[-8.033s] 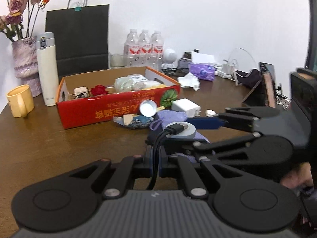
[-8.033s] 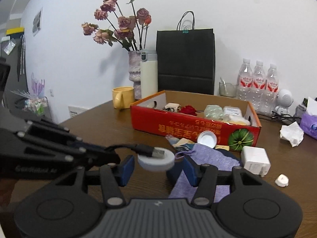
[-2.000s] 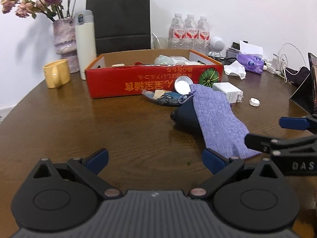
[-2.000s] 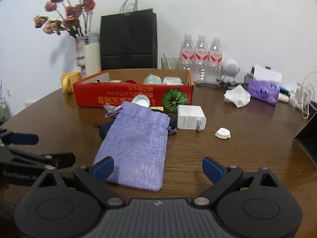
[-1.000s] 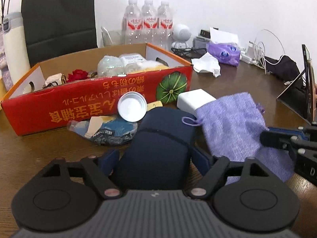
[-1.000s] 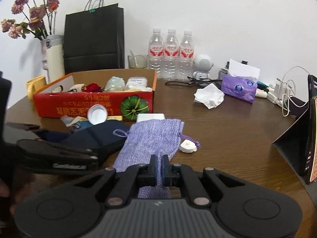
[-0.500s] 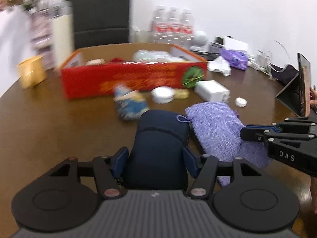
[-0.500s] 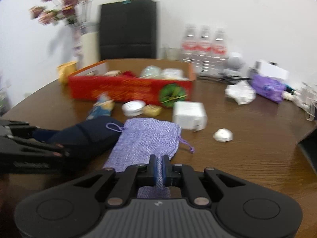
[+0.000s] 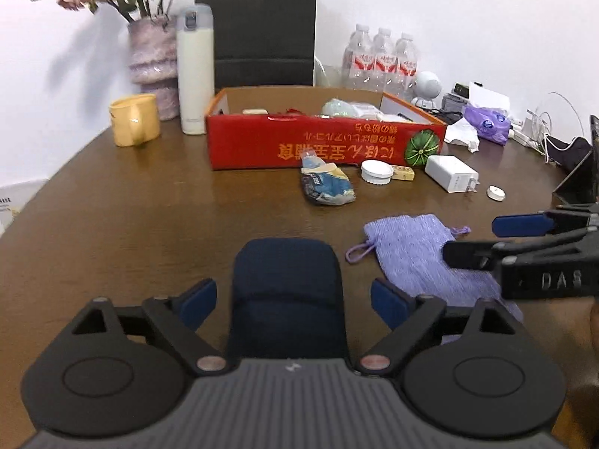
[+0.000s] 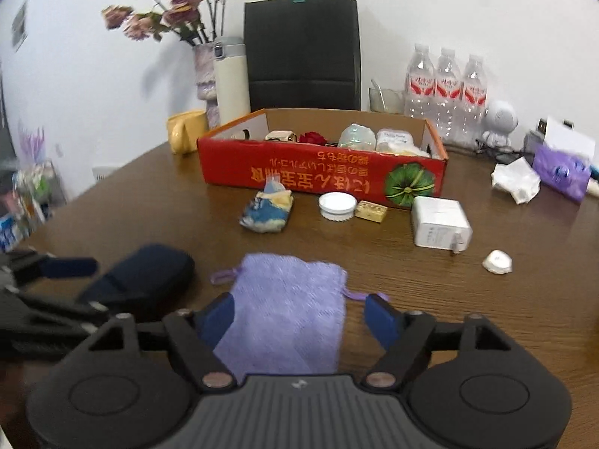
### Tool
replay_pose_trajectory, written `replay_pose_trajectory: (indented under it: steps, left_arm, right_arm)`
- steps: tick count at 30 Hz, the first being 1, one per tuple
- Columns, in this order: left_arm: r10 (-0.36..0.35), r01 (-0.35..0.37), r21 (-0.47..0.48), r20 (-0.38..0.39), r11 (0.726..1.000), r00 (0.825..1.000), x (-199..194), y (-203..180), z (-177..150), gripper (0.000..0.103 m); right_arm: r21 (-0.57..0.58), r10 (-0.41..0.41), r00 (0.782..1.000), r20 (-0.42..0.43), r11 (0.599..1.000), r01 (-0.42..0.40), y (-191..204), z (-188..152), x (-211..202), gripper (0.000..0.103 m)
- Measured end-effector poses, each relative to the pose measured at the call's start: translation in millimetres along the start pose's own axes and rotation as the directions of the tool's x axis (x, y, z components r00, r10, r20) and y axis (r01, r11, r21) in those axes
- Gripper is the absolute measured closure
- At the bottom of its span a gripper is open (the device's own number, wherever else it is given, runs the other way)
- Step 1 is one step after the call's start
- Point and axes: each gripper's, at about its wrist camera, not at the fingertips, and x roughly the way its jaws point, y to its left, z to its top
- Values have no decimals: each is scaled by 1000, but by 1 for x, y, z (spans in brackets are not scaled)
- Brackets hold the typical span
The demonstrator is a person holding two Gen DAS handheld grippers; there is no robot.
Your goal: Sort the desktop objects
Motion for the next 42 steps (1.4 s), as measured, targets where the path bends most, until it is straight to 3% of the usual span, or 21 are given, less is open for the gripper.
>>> replay_pose_trajectory:
  steps: [3,5,8,9,12,14,15,20,26,32,36,40,42]
  left_arm:
    - [-2,0,-60,-45,998,999,19,5,0,29]
    - [8,-9,-31,-20,999,1000,18,4,-4,32]
    - [6,-6,-44,-4,999,1000,14,7,-9,36]
    - [8,-8,-52,0,999,1000,12,8,-10,38]
    - [19,-19,-60,8,998,1000,7,10,-10,40]
    - [24,-23,-65,11,998,1000,4,11,-12,41]
    - [26,-25,-71,14,997,1000,2,11,-13,41]
    - [35,-31,-70,54,997,998,-16,15,-10,42]
    - [57,-48,-63,163,997,985,-51,18,5,42]
    - [31,-16,-75,212,997,977,-67,16,22,42]
    - [41,-27,-59,243,998,969,-69,15,33,42]
    - [38,-24,-67,222,997,974,-65,22,25,42]
    - [48,-33,-77,195,996,980,-59,27,19,42]
  right_arm:
    - [-17,-23,1000,-13,1000,23,10,1,17,21]
    - [-40,-44,998,-34,998,43,17,0,24,26]
    - [-49,-19,996,-84,999,15,22,-6,33,42]
    - [-67,-26,998,-65,998,22,25,-8,33,43]
    - [-79,6,999,-38,997,-9,29,-13,32,59]
    - [-101,34,999,-30,994,-37,31,-15,31,89]
    - [-110,26,999,-32,993,-30,34,-14,30,95]
    - [-94,6,1000,-28,996,-8,33,-15,27,103]
    - [-52,-33,996,83,998,37,18,-5,-9,103]
    - [-54,-54,979,197,996,66,12,18,-46,103]
    - [-58,-46,987,155,997,55,4,25,-42,100]
    - [48,-66,995,70,997,62,-7,6,-21,41]
    - [77,-48,998,35,996,45,-11,-2,-3,37]
